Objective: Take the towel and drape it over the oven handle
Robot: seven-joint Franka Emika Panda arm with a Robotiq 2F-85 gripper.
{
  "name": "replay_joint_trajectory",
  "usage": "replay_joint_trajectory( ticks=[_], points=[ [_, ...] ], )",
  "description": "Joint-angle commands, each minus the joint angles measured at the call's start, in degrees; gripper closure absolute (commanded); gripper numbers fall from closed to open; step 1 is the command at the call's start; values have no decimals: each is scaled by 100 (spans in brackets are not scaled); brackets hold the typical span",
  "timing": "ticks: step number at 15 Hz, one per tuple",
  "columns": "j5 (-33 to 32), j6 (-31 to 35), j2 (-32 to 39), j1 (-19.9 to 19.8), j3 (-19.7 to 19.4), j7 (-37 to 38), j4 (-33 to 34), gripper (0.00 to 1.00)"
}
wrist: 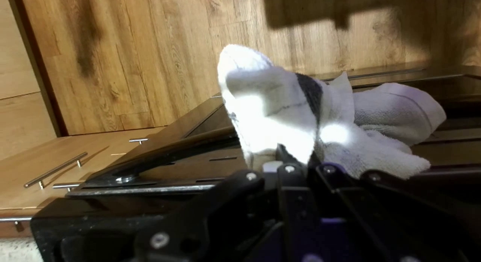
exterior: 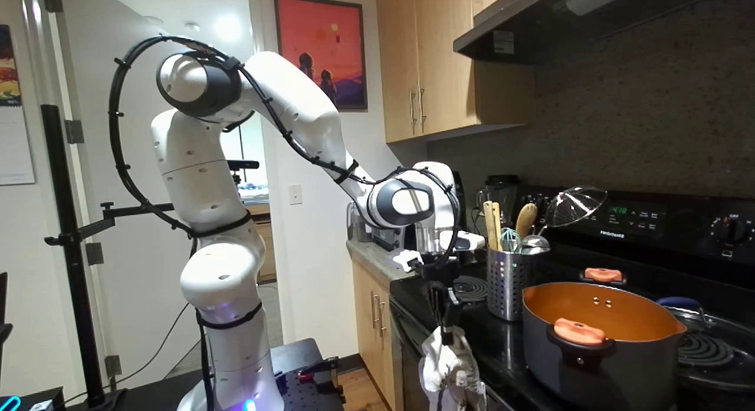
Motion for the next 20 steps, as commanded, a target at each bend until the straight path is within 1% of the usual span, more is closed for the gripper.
replay_joint_trajectory(
  ticks=[1,2,3,4,5,8,9,13,14,17,20],
  points=[
    [-204,152,164,2,-9,268,102,98],
    [-206,154,184,8,-8,311,119,95],
    [-205,158,202,13,-11,322,135,68],
    [-196,155,218,19,-14,320,151,68],
    [-194,155,234,21,-16,323,166,62],
    [-196,153,270,26,-21,331,198,38],
    [-195,151,272,28,-22,332,203,32],
    [-189,132,274,26,-28,323,224,2],
    [-189,130,272,25,-30,320,225,0],
    [-208,120,234,22,-27,328,221,0],
    [-244,45,-110,47,10,311,90,0]
  ],
)
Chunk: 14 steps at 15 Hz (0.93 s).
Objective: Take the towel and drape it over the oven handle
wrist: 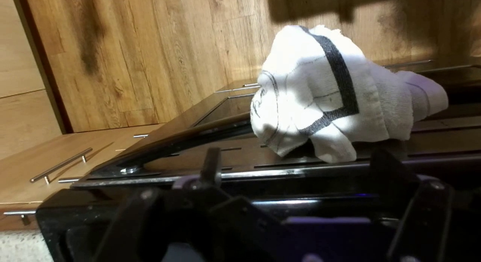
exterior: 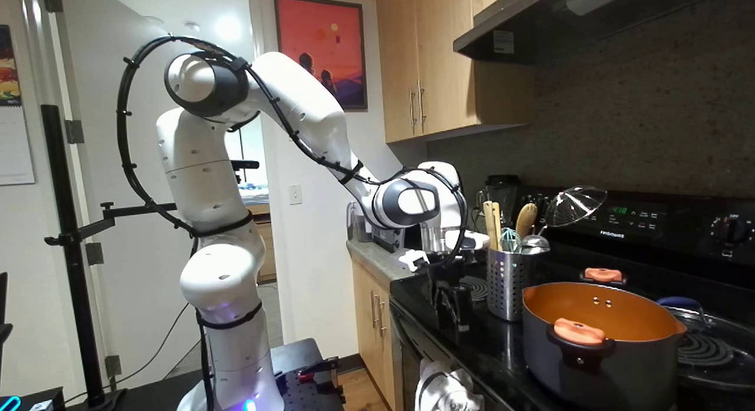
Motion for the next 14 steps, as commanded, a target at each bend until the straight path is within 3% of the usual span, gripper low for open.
replay_joint_trajectory(
  ticks=[1,8,14],
  points=[
    [-168,-31,-447,65,20,162,-147,0],
    [-11,-169,-1674,170,230,18,-370,0],
    [736,-194,-2163,785,383,-299,-338,0]
  ],
)
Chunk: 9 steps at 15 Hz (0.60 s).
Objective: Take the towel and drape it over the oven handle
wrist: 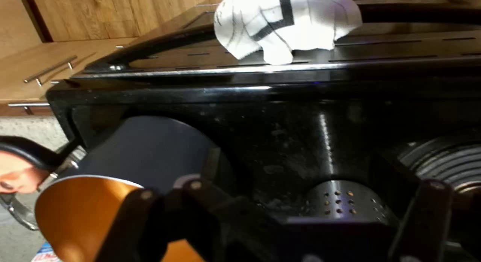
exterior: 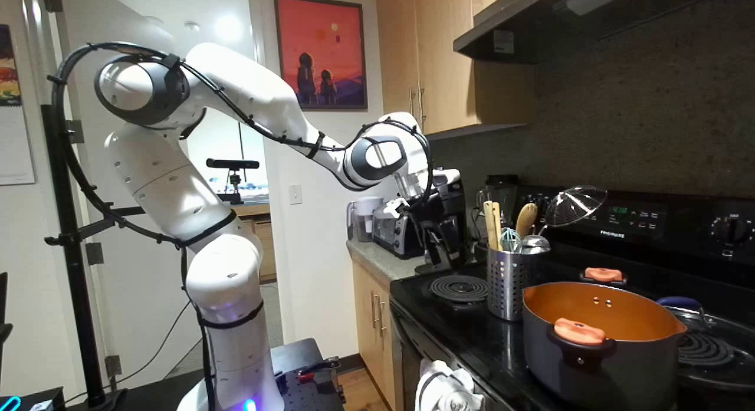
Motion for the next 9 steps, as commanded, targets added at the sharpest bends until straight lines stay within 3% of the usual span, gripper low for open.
replay_joint_trajectory(
  ticks=[1,5,9],
  points=[
    [410,-137,-389,335,177,-139,-82,0],
    [603,-133,-505,567,342,-117,-49,0],
    [525,-12,-389,514,437,-24,5,0]
  ],
)
